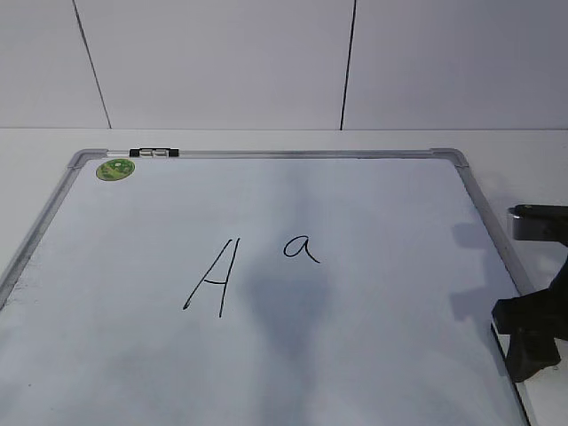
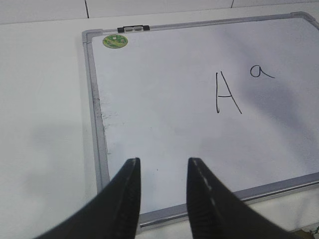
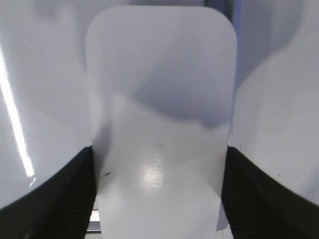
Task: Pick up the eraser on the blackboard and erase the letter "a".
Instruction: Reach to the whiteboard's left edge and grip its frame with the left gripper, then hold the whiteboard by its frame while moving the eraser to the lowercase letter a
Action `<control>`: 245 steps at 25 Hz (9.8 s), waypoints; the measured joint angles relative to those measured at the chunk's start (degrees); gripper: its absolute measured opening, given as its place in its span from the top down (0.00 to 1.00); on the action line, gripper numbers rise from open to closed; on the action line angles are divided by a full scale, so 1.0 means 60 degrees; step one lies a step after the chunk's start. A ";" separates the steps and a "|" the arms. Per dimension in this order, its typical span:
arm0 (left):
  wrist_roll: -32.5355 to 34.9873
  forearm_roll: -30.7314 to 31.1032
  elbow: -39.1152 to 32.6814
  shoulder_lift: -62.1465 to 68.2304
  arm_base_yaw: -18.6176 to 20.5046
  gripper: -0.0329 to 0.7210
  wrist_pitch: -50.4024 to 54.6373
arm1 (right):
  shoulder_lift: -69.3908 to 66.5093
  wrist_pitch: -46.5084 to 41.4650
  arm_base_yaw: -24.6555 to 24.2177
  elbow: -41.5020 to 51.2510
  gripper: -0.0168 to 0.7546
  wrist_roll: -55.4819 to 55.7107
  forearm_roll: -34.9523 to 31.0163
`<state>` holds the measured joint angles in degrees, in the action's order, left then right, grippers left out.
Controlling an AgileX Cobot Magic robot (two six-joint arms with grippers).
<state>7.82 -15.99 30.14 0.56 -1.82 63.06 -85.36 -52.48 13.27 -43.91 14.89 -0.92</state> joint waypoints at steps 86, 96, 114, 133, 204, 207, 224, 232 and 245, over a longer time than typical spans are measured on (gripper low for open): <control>-0.1831 0.2771 0.5266 1.7477 0.0000 0.45 -0.2886 | -0.0017 -0.2788 0.0000 -0.2542 0.25 -0.0562 -0.0205; -0.1831 0.2879 0.5281 1.7477 0.0000 0.45 -0.2916 | -0.0017 -0.2802 0.0000 -0.2542 0.25 -0.0598 -0.0205; -0.1831 0.3042 0.5985 1.7477 0.0000 0.45 -0.2493 | -0.0017 -0.2824 0.0000 -0.2542 0.25 -0.0634 -0.0205; -0.1831 0.3048 0.6030 1.7836 0.0161 0.45 -0.2459 | -0.0017 -0.2824 0.0000 -0.2542 0.25 -0.0633 -0.0205; -0.1831 0.2344 0.6253 1.8260 0.0161 0.89 -0.2214 | -0.1465 -0.2844 0.0882 -0.4413 0.25 -0.1139 -0.0492; -0.1831 0.2344 0.6253 1.8260 0.0161 0.89 -0.2214 | -0.1991 -0.2844 0.1125 -0.5063 0.25 -0.1177 -0.0492; -0.1831 0.2324 0.6253 1.8260 0.0161 0.89 -0.2208 | -0.4851 -0.2860 0.2750 -0.8175 0.25 -0.1280 -0.0194; -0.1831 0.2324 0.6253 1.8260 0.0161 0.89 -0.2193 | -0.5702 -0.2862 0.2750 -0.8792 0.25 -0.1314 -0.0217; -0.1831 0.2319 0.6253 1.8260 0.0161 0.89 -0.2193 | -0.5978 -0.2879 0.2750 -0.9451 0.25 -0.1393 -0.0434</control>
<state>-3.16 -2.08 67.66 110.12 -0.85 49.90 -121.23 -69.76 29.77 -100.61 6.53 -3.53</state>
